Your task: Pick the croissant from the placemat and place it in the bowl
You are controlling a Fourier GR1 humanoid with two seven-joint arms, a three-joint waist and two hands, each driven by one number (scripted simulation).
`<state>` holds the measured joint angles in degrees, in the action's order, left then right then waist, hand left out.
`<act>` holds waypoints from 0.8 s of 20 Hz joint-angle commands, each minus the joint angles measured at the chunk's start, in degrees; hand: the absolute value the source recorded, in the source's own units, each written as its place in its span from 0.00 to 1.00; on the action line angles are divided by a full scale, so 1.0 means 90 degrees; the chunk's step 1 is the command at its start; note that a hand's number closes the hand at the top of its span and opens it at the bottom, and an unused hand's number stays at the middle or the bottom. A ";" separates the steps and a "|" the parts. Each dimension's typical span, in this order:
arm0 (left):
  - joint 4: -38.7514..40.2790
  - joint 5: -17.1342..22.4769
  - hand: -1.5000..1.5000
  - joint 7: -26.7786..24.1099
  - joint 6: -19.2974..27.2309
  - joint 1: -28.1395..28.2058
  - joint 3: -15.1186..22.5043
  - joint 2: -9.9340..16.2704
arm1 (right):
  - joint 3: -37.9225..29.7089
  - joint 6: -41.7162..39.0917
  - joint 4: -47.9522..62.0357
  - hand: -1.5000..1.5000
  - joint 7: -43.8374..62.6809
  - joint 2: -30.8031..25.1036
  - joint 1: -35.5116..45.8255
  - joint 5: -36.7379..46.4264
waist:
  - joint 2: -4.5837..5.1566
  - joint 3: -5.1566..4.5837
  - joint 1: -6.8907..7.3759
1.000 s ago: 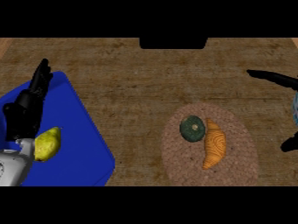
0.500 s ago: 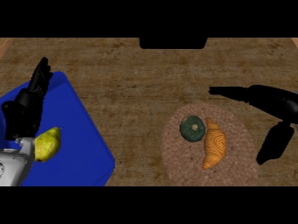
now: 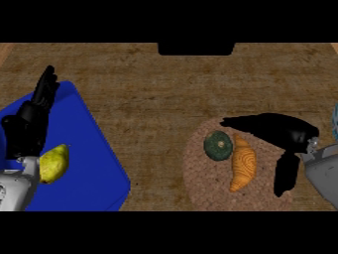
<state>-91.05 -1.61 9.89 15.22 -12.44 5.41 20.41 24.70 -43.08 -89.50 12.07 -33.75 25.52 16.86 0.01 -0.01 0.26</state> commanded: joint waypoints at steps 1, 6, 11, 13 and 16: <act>0.0109 -0.0021 0.50 0.0028 -0.0184 -0.0185 -0.0227 0.0033 | 0.0268 0.0096 0.0205 0.00 0.0196 0.0362 -0.0215 0.0709 | 0.0002 0.0001 -0.0014; -0.0391 -0.0278 0.50 0.0503 -0.0270 -0.0082 -0.0214 -0.0113 | 0.0014 0.0127 0.1169 0.00 -0.0612 0.0753 0.0170 0.1390 | 0.0003 0.0003 0.0023; -0.0313 -0.0649 0.50 0.0280 -0.0237 0.0053 -0.0206 -0.0499 | -0.0253 -0.0067 0.0903 0.00 -0.0423 0.1185 -0.0199 0.1714 | -0.0002 0.0002 -0.0012; -0.0328 -0.0653 0.50 0.0261 -0.0211 0.0026 -0.0212 -0.0541 | -0.0010 0.0398 0.1847 0.00 -0.1097 0.1301 0.0042 0.2133 | 0.0009 0.0004 0.0020; 0.0485 -0.0508 0.50 -0.0208 -0.0443 -0.0249 -0.0435 -0.0661 | -0.0099 0.0496 0.1500 0.00 -0.1629 0.0960 -0.0471 0.2348 | 0.0007 0.0002 -0.0031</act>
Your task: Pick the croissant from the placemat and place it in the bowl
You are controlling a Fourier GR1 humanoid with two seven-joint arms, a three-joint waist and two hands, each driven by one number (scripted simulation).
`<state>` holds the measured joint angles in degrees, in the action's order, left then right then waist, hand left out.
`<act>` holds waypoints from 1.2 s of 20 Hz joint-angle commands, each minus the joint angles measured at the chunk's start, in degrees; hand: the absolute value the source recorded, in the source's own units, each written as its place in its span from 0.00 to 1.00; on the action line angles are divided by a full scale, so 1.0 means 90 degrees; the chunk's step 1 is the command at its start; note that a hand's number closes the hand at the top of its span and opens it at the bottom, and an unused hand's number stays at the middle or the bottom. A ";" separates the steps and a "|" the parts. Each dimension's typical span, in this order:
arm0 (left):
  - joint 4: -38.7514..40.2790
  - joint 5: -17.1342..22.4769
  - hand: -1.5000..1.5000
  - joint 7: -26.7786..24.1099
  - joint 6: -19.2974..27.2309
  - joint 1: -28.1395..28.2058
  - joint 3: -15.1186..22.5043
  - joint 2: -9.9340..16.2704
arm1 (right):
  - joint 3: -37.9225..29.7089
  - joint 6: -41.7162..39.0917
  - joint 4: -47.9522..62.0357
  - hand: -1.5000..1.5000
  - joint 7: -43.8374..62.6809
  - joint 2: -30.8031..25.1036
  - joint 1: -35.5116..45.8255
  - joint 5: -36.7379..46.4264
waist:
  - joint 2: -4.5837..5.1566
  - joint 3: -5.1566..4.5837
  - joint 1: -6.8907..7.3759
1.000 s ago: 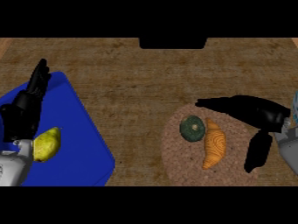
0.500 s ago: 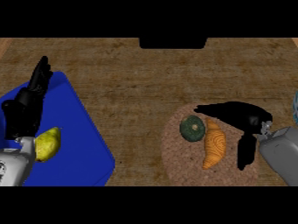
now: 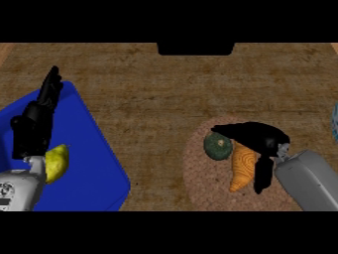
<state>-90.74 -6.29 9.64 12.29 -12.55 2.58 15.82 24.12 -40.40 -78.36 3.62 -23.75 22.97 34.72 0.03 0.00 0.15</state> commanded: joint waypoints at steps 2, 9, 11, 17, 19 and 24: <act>-0.0641 0.0039 0.50 0.0140 -0.0375 0.0474 -0.0229 0.0116 | -0.0073 -0.0069 0.0154 0.00 -0.0118 0.0317 -0.0117 0.0481 | -0.0009 0.0000 0.0013; 0.0123 -0.0089 0.50 -0.0106 -0.0315 -0.0002 -0.0351 -0.0120 | 0.0364 0.0898 0.0804 1.00 -0.1407 0.0334 -0.0075 0.1409 | 0.0005 0.0000 0.0001; 0.0099 -0.0328 0.50 0.0277 -0.0170 -0.0330 -0.0177 -0.0264 | 0.0219 0.0969 0.0834 1.00 -0.1784 0.0137 -0.0141 0.1423 | 0.0003 0.0001 -0.0016; -0.0297 -0.0454 0.50 -0.0061 -0.0223 0.0360 -0.0224 -0.0346 | -0.0209 0.0803 0.0701 1.00 -0.1936 0.0297 -0.0100 0.1448 | -0.0004 0.0000 0.0006; 0.0044 -0.0154 0.50 -0.0125 -0.0554 0.0073 -0.0533 -0.0166 | -0.0305 0.0745 0.0593 1.00 -0.2374 0.0040 -0.0107 0.1483 | -0.0002 0.0000 -0.0007; -0.0304 -0.0249 0.50 0.0063 -0.0411 0.0363 -0.0523 -0.0123 | -0.0260 0.1256 -0.1461 1.00 0.0408 0.1428 -0.1587 0.1508 | -0.0119 -0.0015 -0.0277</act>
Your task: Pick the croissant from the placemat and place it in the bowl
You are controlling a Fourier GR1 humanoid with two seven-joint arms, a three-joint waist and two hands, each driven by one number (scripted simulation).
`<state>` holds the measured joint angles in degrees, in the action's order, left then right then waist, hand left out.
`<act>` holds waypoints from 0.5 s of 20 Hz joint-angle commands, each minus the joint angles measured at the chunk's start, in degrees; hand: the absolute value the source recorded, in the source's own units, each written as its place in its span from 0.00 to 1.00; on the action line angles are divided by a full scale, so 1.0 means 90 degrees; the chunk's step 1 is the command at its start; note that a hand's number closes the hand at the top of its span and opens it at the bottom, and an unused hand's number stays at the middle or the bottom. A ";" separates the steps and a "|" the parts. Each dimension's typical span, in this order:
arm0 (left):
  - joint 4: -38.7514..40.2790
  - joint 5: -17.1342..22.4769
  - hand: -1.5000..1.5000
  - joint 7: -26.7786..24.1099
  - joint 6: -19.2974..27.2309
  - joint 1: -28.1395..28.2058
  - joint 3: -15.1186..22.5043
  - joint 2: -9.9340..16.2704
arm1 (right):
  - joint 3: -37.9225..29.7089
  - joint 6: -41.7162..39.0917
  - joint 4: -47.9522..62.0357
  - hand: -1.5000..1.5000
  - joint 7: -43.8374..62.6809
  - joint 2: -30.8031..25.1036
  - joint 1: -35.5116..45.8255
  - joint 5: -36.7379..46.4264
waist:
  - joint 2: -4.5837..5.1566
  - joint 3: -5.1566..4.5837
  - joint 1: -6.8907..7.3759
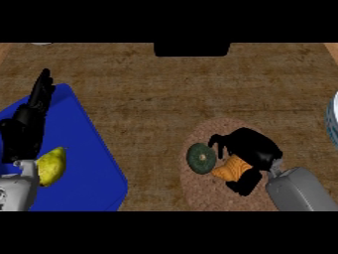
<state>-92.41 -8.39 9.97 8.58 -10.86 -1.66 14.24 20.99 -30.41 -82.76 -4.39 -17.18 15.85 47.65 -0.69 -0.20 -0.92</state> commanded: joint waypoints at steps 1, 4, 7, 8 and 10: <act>-0.0049 0.0045 0.50 0.0209 -0.0059 -0.0024 -0.0193 0.0191 | 0.0195 0.0705 -0.1022 1.00 0.1483 0.0921 -0.1216 0.0291 | -0.0042 0.0014 -0.0242; -0.0033 0.0035 0.50 0.0190 0.0051 0.0015 -0.0185 0.0068 | 0.0728 0.1136 -0.1983 1.00 0.2519 0.1760 -0.1835 0.0640 | -0.0053 0.0008 -0.0284; -0.0105 0.0065 0.50 -0.0045 0.0044 0.0228 -0.0125 -0.0035 | 0.0815 0.1601 -0.3215 1.00 0.2906 0.1878 -0.2552 0.0373 | -0.0039 0.0013 -0.0239; -0.0088 -0.0018 0.50 0.0065 0.0082 0.0139 -0.0185 0.0062 | 0.1040 0.1803 -0.3653 1.00 0.3008 0.1884 -0.2691 0.0245 | -0.0042 0.0017 -0.0244; -0.0046 0.0075 0.50 0.0063 -0.0026 0.0211 -0.0178 0.0062 | 0.1471 0.2144 -0.4519 1.00 0.3514 0.1894 -0.2903 0.0377 | -0.0071 0.0010 -0.0270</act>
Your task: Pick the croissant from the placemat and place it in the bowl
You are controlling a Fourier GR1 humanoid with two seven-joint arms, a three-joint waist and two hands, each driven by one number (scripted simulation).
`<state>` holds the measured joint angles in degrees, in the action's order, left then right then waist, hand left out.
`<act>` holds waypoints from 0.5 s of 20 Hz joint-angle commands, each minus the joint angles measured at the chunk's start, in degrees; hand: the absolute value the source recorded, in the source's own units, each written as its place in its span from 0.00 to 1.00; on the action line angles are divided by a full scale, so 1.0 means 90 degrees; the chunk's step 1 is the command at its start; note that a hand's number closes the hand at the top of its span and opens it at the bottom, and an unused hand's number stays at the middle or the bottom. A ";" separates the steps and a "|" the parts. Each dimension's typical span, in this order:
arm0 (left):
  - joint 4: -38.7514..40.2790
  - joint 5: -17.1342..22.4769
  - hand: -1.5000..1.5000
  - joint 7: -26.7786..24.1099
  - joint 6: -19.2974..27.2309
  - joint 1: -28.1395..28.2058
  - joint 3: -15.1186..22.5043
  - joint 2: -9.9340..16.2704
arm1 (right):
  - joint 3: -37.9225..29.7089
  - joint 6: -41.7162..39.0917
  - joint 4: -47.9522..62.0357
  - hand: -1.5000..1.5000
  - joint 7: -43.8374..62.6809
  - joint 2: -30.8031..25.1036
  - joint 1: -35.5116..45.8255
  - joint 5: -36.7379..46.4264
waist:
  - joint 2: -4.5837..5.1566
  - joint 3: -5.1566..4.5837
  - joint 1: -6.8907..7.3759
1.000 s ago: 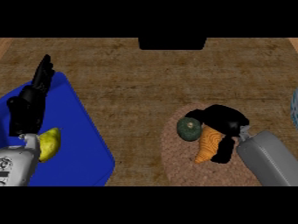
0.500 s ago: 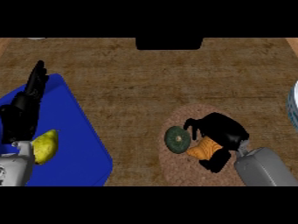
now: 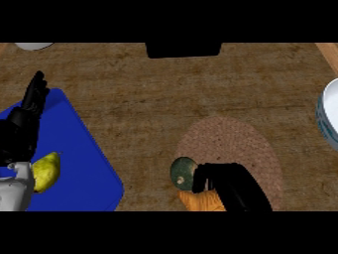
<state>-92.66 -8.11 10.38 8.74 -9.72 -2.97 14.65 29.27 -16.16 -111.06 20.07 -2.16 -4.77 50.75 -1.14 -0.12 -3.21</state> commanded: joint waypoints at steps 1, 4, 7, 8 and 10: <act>-0.0103 -0.0025 0.50 0.0053 0.0053 0.0039 0.0073 -0.0112 | 0.0371 0.0542 -0.1796 1.00 0.0895 0.0228 -0.0739 0.0153 | 0.0016 0.0006 0.0038; -0.0119 0.0158 0.50 0.0020 -0.0191 0.0027 -0.0153 0.0159 | 0.0531 0.0816 -0.2797 1.00 0.1602 0.0234 -0.0858 0.0614 | 0.0045 0.0003 0.0155; -0.0385 -0.0086 0.50 0.0261 -0.0056 0.0014 0.0151 -0.0042 | 0.0910 0.0924 -0.3312 1.00 0.2067 0.0237 -0.1277 0.1620 | 0.0060 0.0008 0.0209; -0.0248 0.0062 0.50 0.0132 -0.0189 -0.0033 0.0008 0.0059 | 0.0219 0.0555 -0.3751 1.00 0.2074 -0.0064 -0.1227 0.1313 | 0.0086 0.0009 0.0221; -0.0084 -0.0191 0.50 -0.0094 0.0015 -0.0069 0.0179 -0.0144 | 0.0215 0.0760 -0.3547 1.00 0.2248 0.0144 -0.0960 0.1483 | 0.0106 0.0008 0.0259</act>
<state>-94.01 -8.56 11.02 8.18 -10.21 -2.33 14.39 32.62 -9.01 -134.17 35.97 -0.76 -13.02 59.01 -0.52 -0.06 -1.58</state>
